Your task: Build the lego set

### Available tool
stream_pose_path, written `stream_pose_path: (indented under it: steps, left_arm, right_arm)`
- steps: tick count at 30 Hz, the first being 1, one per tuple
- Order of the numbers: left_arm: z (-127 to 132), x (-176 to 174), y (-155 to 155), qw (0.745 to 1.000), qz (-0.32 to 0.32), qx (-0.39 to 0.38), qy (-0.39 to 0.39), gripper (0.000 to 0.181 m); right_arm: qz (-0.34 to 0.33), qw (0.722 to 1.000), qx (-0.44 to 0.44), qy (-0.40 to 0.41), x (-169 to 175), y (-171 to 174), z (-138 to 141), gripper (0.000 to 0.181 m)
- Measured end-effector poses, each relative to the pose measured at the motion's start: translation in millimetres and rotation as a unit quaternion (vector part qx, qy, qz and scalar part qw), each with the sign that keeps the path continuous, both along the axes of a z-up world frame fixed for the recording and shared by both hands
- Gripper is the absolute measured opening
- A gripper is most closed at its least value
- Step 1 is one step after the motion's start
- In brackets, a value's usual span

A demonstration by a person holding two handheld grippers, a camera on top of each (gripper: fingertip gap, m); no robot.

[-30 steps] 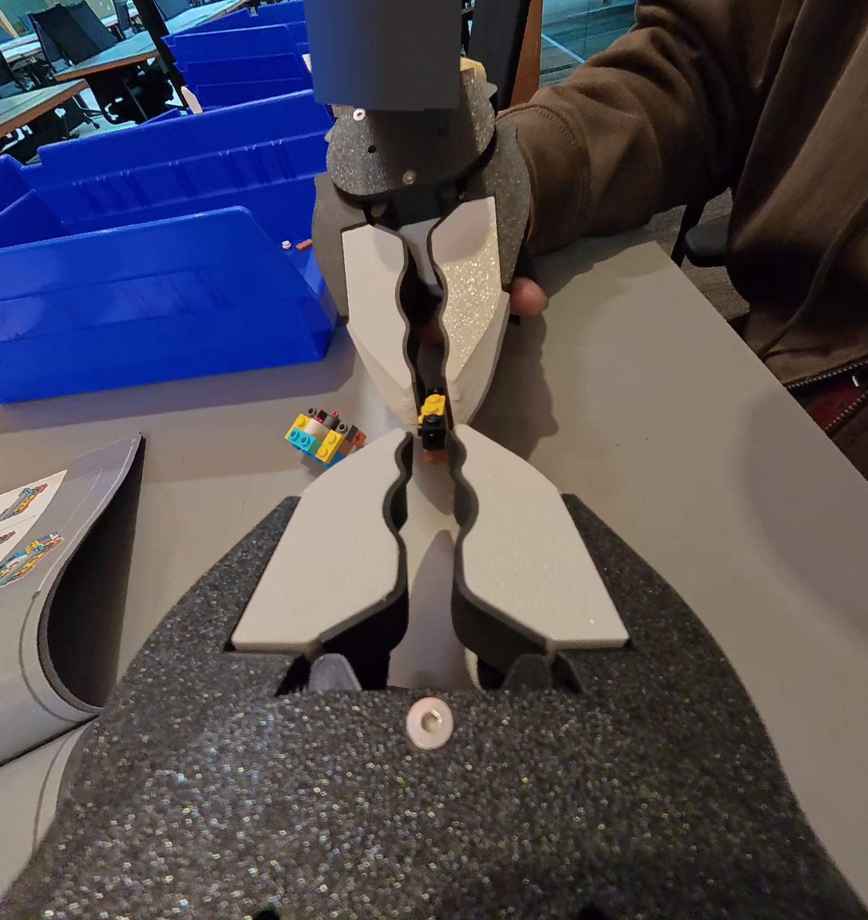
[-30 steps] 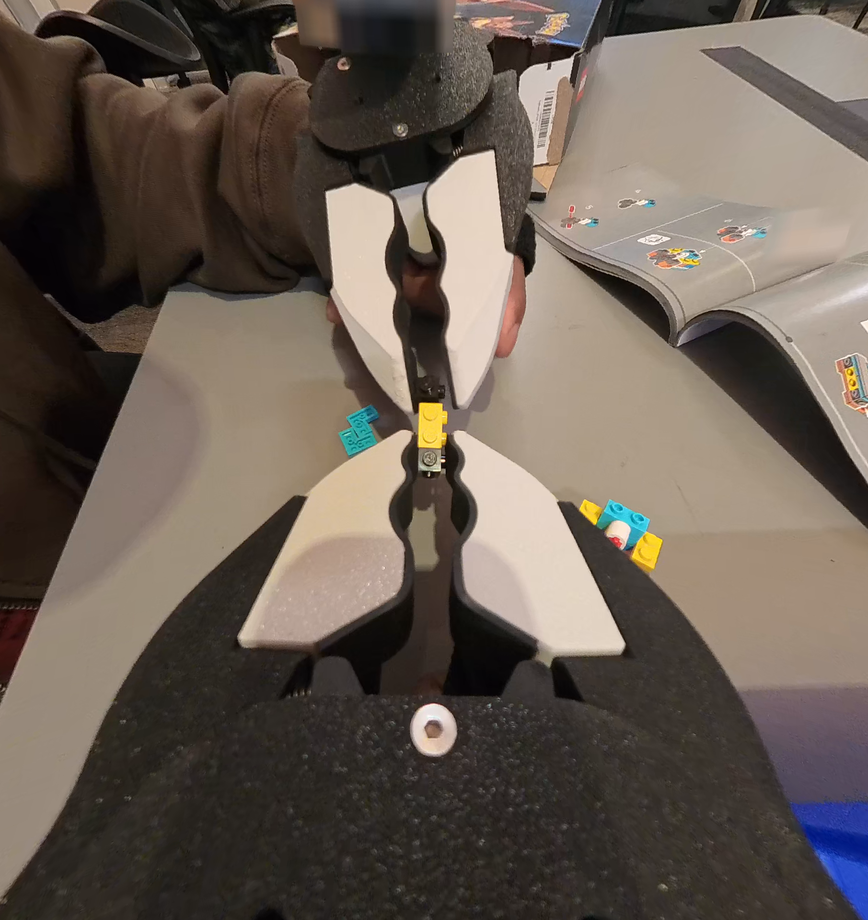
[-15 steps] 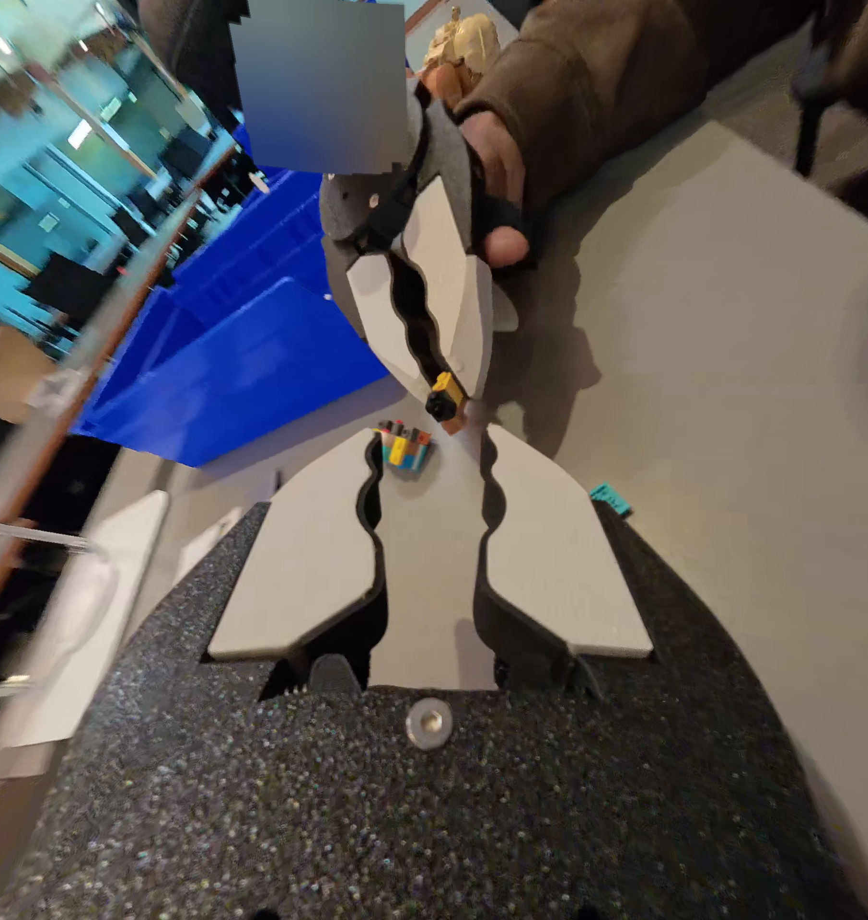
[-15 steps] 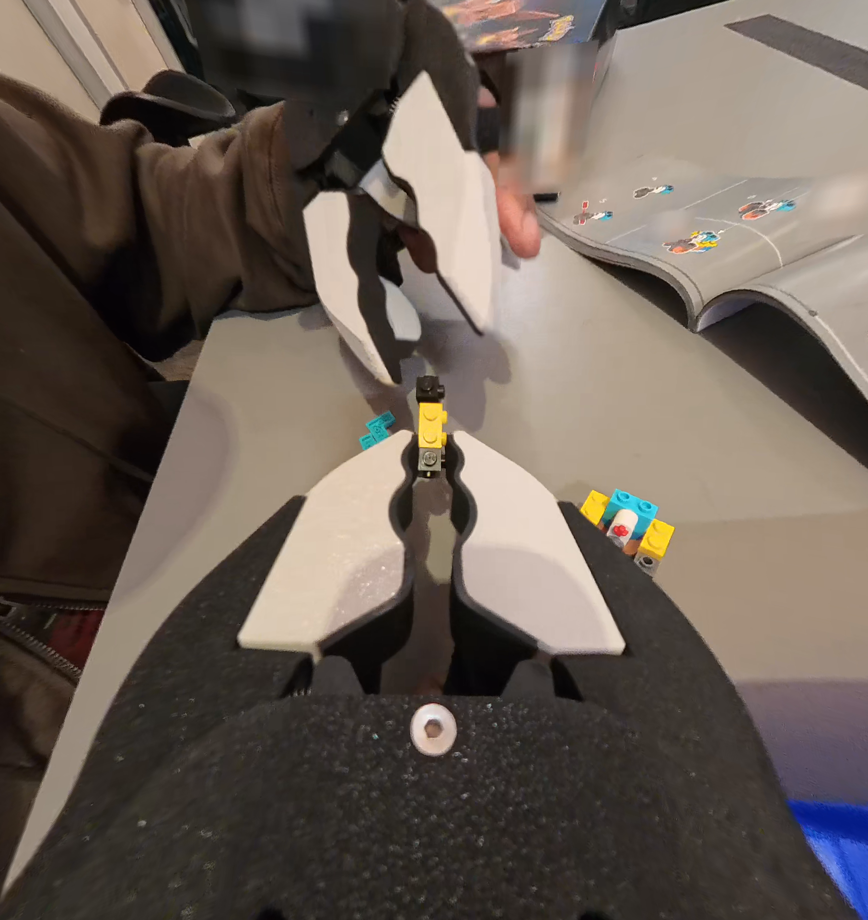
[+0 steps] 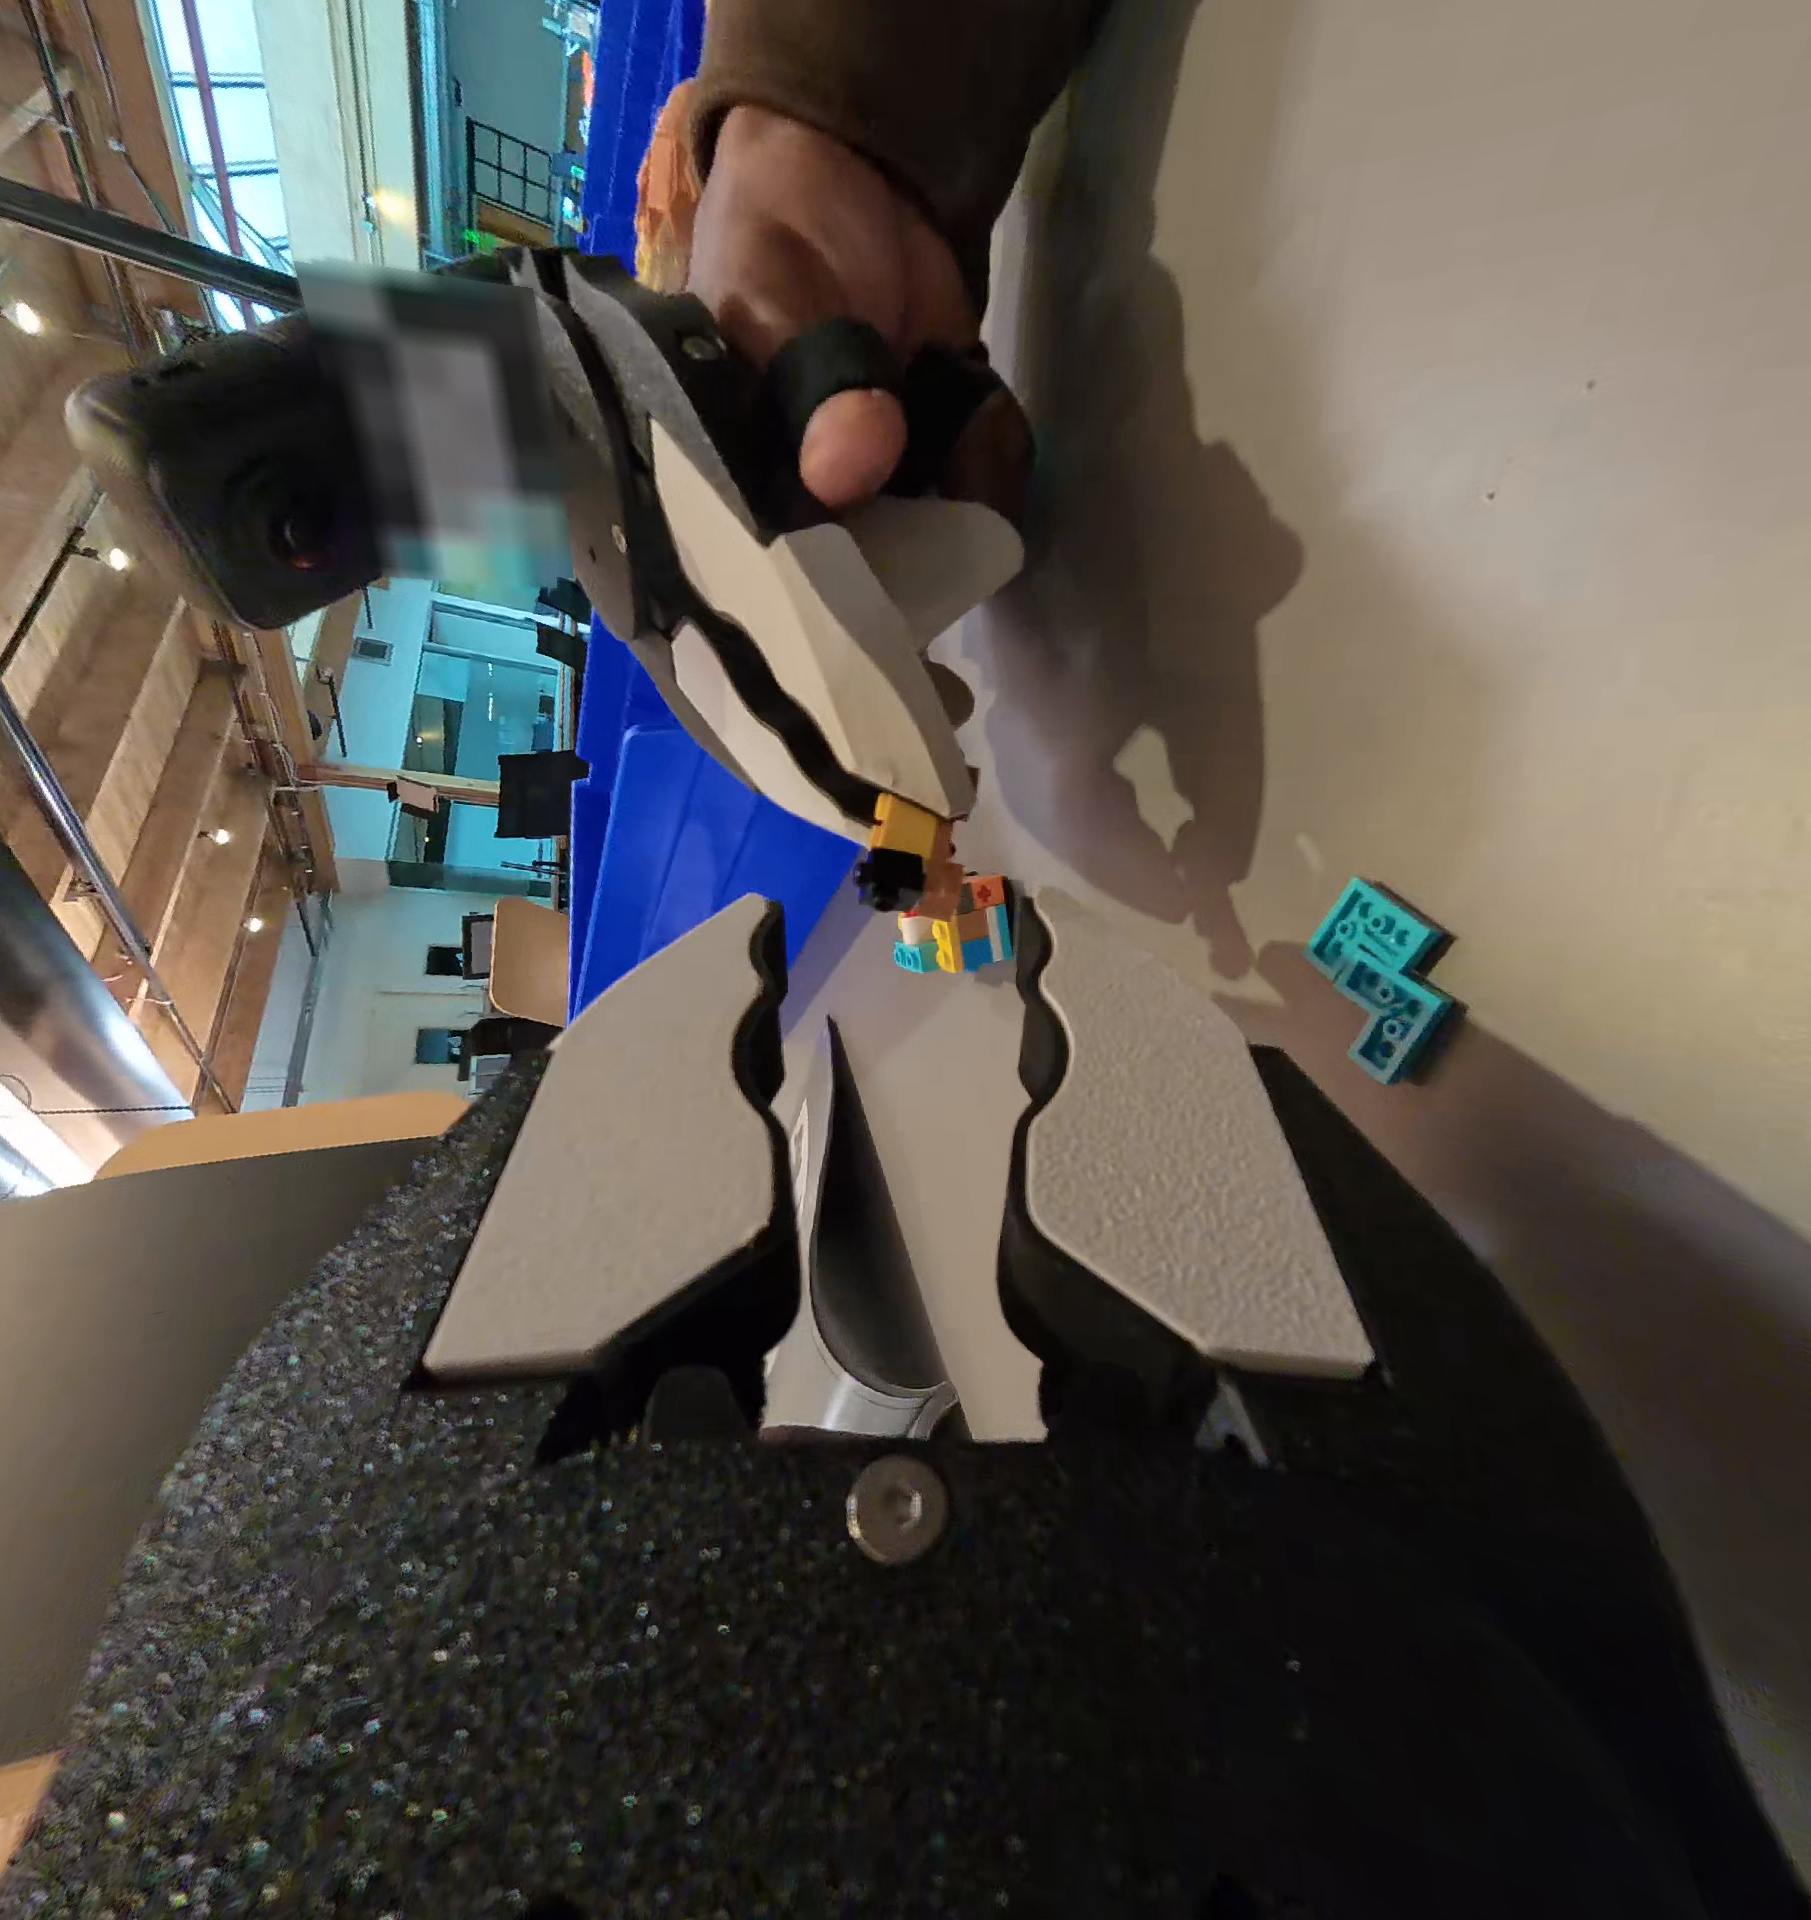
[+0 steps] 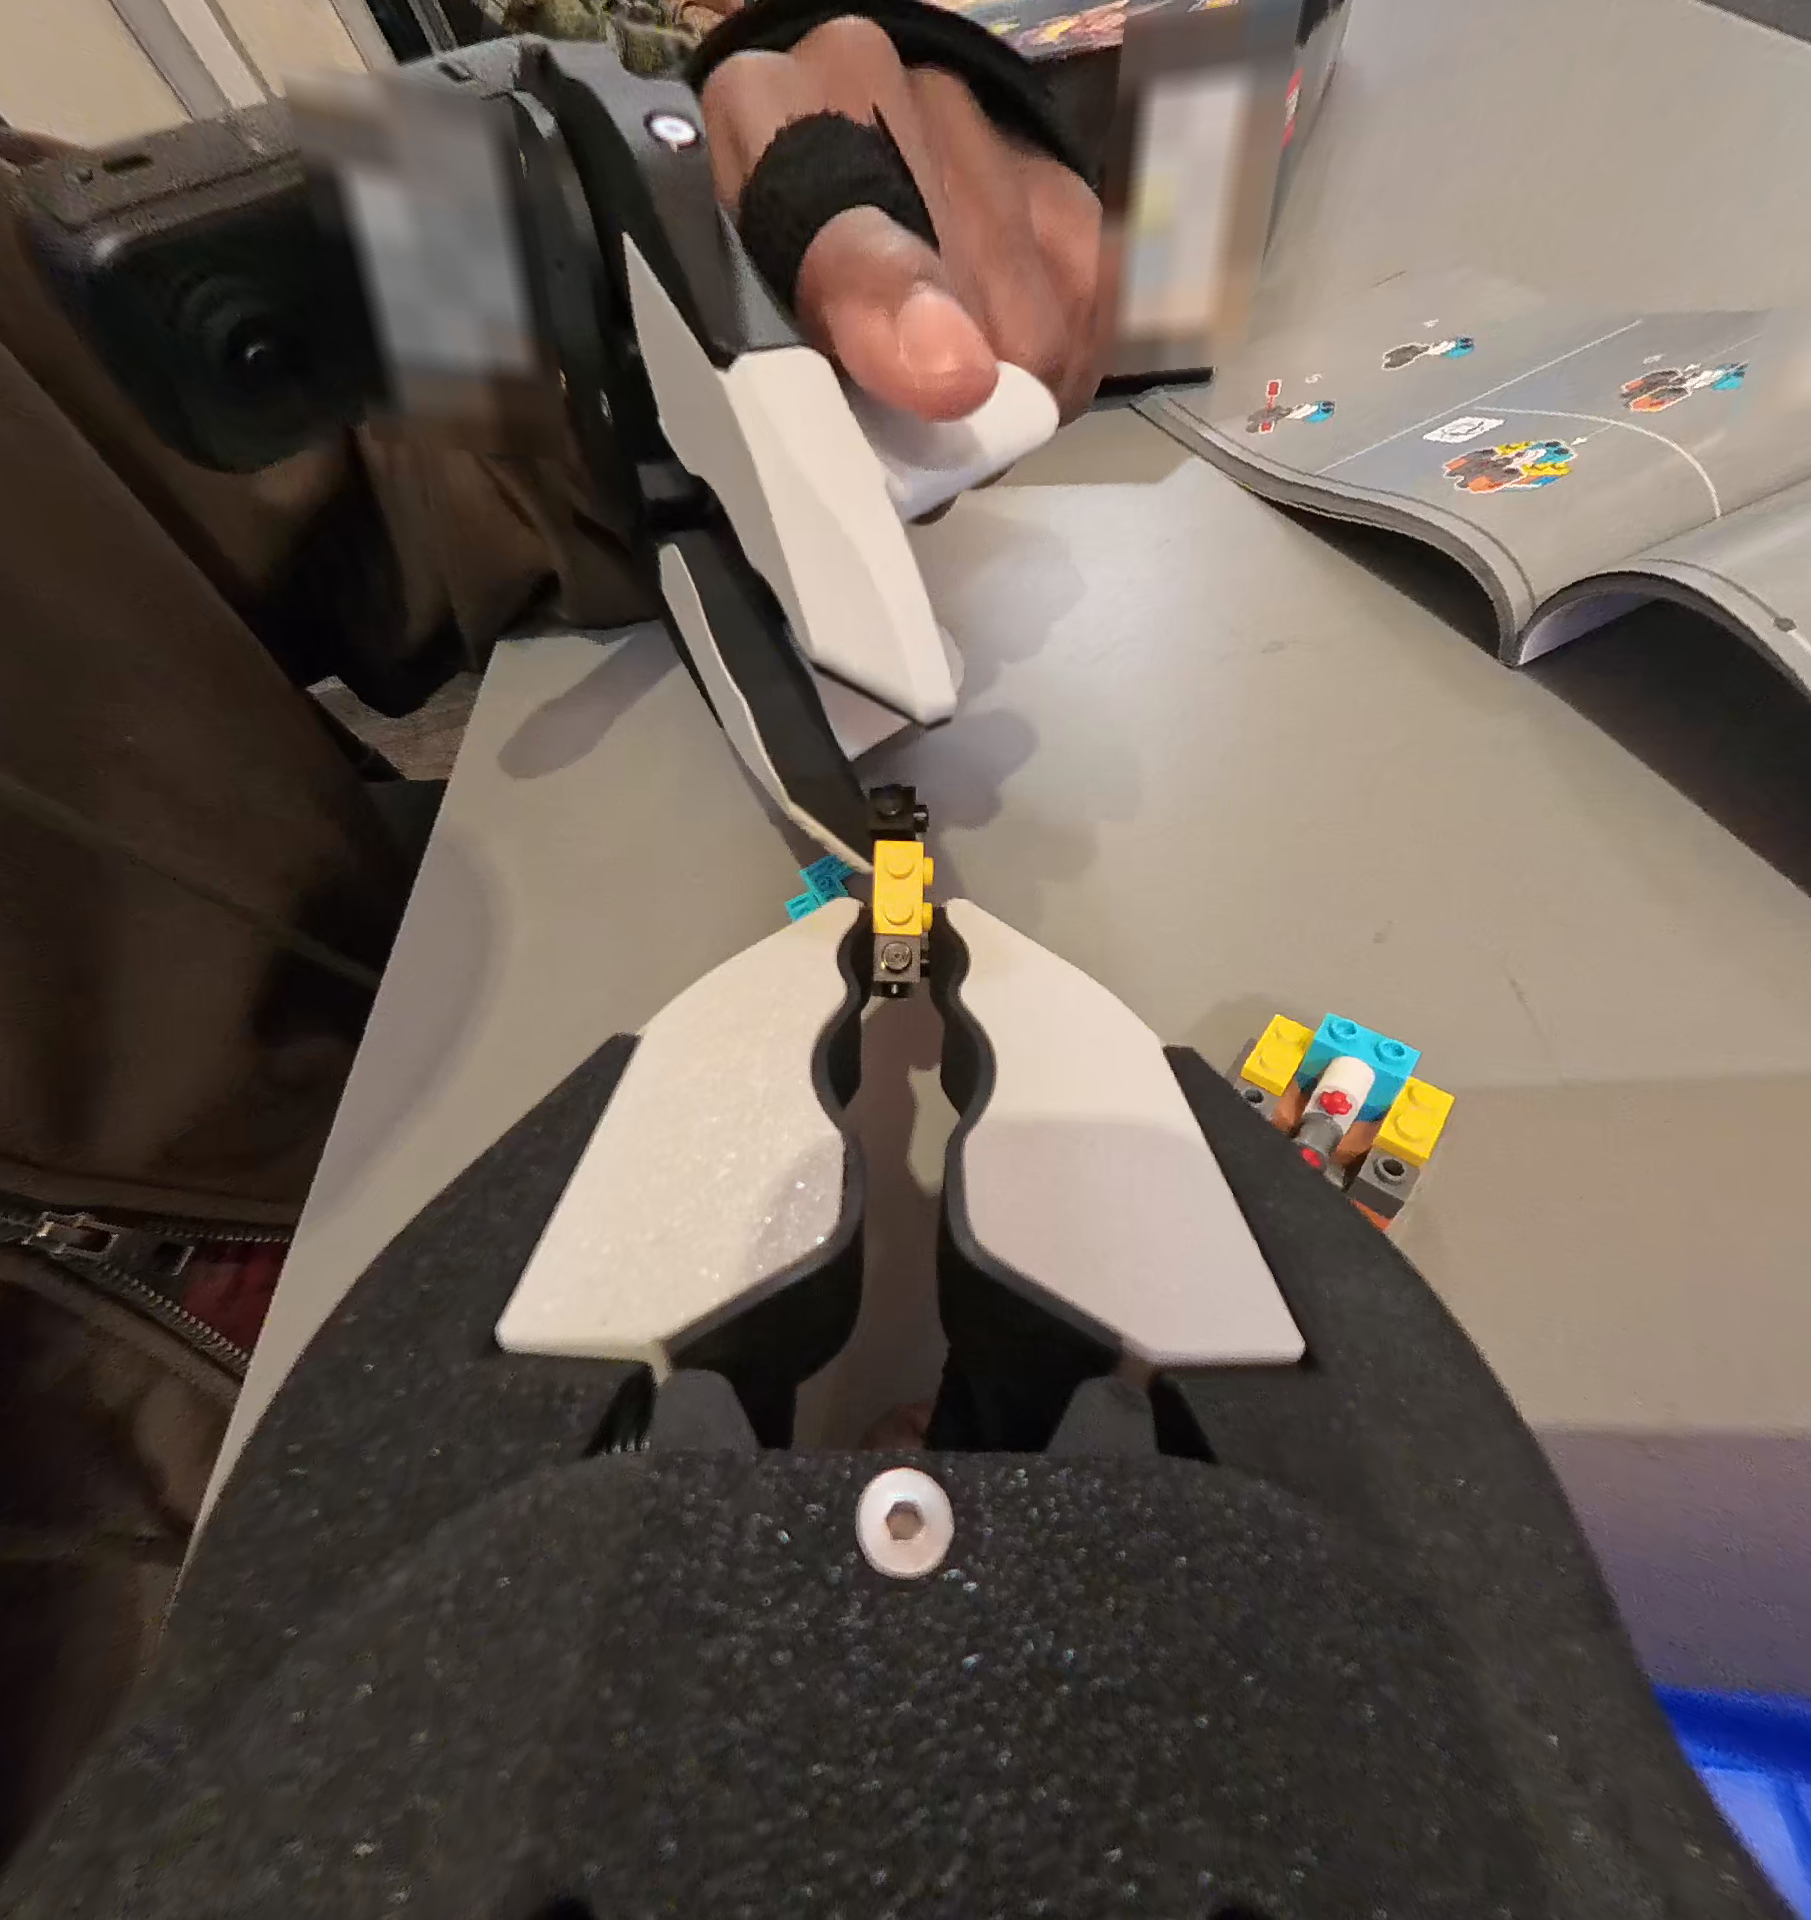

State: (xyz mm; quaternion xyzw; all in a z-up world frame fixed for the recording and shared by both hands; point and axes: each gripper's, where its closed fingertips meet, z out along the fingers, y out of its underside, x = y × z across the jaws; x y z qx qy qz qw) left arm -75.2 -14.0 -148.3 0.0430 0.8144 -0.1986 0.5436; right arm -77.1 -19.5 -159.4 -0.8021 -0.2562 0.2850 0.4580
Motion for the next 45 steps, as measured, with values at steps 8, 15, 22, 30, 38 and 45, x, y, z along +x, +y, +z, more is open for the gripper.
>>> stream_pose_path:
  steps: [8,15,22,30,38,45]
  left_arm:
    - [-3.3,3.5,-4.6,0.999,-0.004,0.029,-0.015,0.032]
    - [-0.2,6.6,-5.5,0.999,0.002,0.03,-0.034,0.021]
    - [0.0,7.5,-5.4,0.999,0.007,0.022,-0.03,0.021]
    - [2.7,6.3,-6.9,0.999,0.009,0.026,-0.034,0.02]
    - [0.5,5.4,-7.4,0.999,0.019,0.027,-0.018,0.019]
    - [1.6,6.3,-7.0,0.999,0.027,0.021,-0.022,0.019]
  right_arm:
    - [0.004,1.0,0.001,0.002,-2.8,-1.1,1.8,0.01]
    - [0.002,1.0,0.009,-0.003,-4.7,-0.8,4.4,0.01]
    - [0.0,1.0,0.007,0.003,-3.8,-0.8,5.8,0.01]
    - [0.003,1.0,0.006,0.014,-4.9,-1.9,8.5,0.01]
    - [0.007,1.0,0.001,0.015,-5.6,-2.8,6.4,0.01]
    - [0.007,1.0,0.0,0.022,-5.2,-2.6,7.6,0.01]
